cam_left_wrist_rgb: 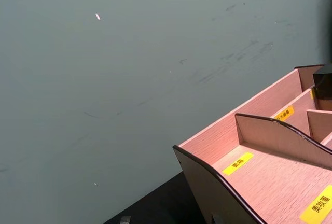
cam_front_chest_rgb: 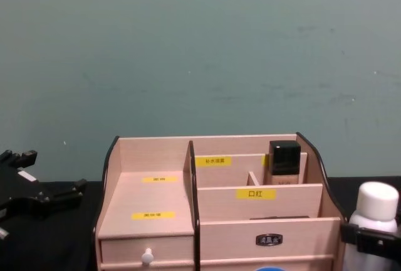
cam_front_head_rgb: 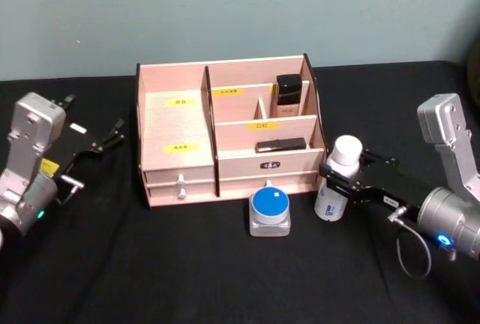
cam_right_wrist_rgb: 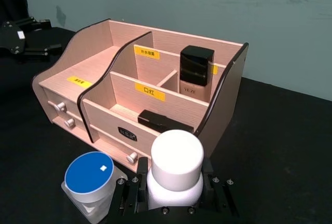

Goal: Pick up the facial cleanser and watermelon frost from the table and place them into the tiered storage box.

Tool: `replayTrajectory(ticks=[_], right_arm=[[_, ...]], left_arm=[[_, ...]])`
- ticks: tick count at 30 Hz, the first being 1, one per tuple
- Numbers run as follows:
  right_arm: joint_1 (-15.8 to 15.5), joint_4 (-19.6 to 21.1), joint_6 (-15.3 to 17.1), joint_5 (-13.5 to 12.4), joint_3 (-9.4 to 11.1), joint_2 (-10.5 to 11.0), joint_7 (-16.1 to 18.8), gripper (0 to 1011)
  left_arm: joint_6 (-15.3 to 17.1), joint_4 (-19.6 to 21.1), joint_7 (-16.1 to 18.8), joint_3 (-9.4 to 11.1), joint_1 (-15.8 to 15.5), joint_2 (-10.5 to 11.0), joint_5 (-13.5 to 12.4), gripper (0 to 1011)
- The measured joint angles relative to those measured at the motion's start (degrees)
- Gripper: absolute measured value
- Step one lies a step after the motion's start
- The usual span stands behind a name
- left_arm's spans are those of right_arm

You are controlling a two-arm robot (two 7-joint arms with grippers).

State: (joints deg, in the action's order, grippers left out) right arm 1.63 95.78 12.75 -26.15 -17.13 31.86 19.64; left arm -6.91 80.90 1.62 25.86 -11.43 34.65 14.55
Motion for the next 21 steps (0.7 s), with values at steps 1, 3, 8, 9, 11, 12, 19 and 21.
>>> replayTrajectory(ticks=[1,3,8,9,11,12,19,21], right_arm=[[-0.03,-0.01,-0.03,0.0,0.03,-0.08,-0.01,601],[-0.07,0.1,-0.06,0.01,0.2,-0.23,-0.08,601],[-0.08,1.52,-0.1,0.57,0.48,0.05,-0.26,601],[-0.11,1.9,-0.09,0.72,0.53,0.16,-0.3,602],[-0.28,3.25,0.09,1.1,0.72,0.56,-0.33,601],[-0.33,3.69,0.14,1.19,0.79,0.71,-0.31,601],[-0.05,8.81,0.9,1.36,1.87,1.85,0.38,602],[0.56,9.73,1.06,1.31,1.89,1.89,0.62,602]], left_arm=[[0.0,0.0,0.0,0.0,0.0,0.0,0.0,1010],[0.0,0.0,0.0,0.0,0.0,0.0,0.0,1010],[0.0,0.0,0.0,0.0,0.0,0.0,0.0,1009],[0.0,0.0,0.0,0.0,0.0,0.0,0.0,1010],[0.0,0.0,0.0,0.0,0.0,0.0,0.0,1010],[0.0,0.0,0.0,0.0,0.0,0.0,0.0,1009],[0.0,0.0,0.0,0.0,0.0,0.0,0.0,1010],[0.0,0.0,0.0,0.0,0.0,0.0,0.0,1010]])
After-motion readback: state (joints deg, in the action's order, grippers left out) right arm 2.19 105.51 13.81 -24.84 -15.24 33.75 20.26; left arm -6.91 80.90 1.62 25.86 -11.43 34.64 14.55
